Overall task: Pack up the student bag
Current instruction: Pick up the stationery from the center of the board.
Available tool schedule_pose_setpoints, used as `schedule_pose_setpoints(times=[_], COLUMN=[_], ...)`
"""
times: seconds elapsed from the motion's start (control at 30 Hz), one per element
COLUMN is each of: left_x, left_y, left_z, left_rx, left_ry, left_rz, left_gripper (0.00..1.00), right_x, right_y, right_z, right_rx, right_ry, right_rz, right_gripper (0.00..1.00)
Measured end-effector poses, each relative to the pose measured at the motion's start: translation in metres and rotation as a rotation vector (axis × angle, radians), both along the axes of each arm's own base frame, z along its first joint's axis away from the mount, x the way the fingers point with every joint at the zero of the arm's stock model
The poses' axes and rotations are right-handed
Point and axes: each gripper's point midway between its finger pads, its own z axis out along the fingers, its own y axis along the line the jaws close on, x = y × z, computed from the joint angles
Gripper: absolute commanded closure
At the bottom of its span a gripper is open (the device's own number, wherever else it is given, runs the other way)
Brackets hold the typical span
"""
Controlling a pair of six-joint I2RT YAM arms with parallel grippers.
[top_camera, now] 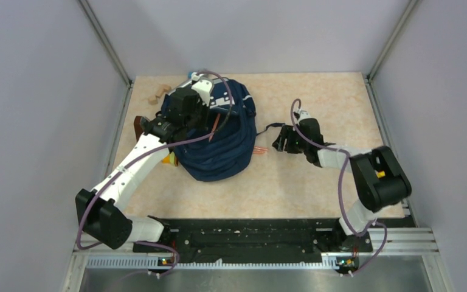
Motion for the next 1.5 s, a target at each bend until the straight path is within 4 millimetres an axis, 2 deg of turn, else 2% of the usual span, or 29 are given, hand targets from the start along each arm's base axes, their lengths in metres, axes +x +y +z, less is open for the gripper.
schedule_pose_setpoints(times=[0.13,0.4,0.57,0.7,0.9,1.0,1.1,1.27,1.37,1.5], left_x=[0.0,0.0,0.0,0.0,0.0,0.0,0.0,0.0,0.0,0.0], left_y=[0.0,-0.001,-0.001,-0.001,-0.001,-0.001,-0.001,-0.001,-0.001,-0.001], left_z=[0.0,0.0,0.0,0.0,0.0,0.0,0.0,0.0,0.0,0.0], left_rx=[-0.001,-0.003,-0.002,-0.002,0.001,0.001,0.001,0.002,0.002,0.002], left_ry=[0.001,0.002,0.002,0.002,0.001,0.0,0.0,0.001,0.0,0.001], left_rz=[-0.002,-0.006,-0.006,-0.006,-0.008,-0.008,-0.009,-0.009,-0.008,-0.008], left_gripper=[1.0,1.0,1.0,1.0,1.0,1.0,1.0,1.0,1.0,1.0], right_x=[0.009,0.029,0.027,0.014,-0.041,-0.064,-0.074,-0.064,-0.055,-0.047], right_y=[0.019,0.047,0.06,0.077,0.097,0.1,0.096,0.085,0.078,0.08], right_z=[-0.023,-0.022,-0.022,-0.024,-0.026,-0.028,-0.029,-0.03,-0.03,-0.032], right_rx=[0.014,0.081,0.103,0.095,0.078,0.044,-0.013,-0.083,-0.126,-0.174], right_ry=[0.049,-0.002,-0.009,-0.006,0.035,0.06,0.071,0.044,0.024,0.001], right_rz=[0.098,0.216,0.263,0.31,0.39,0.415,0.398,0.325,0.289,0.285], right_gripper=[0.44,0.46,0.47,0.49,0.53,0.53,0.54,0.55,0.6,0.61])
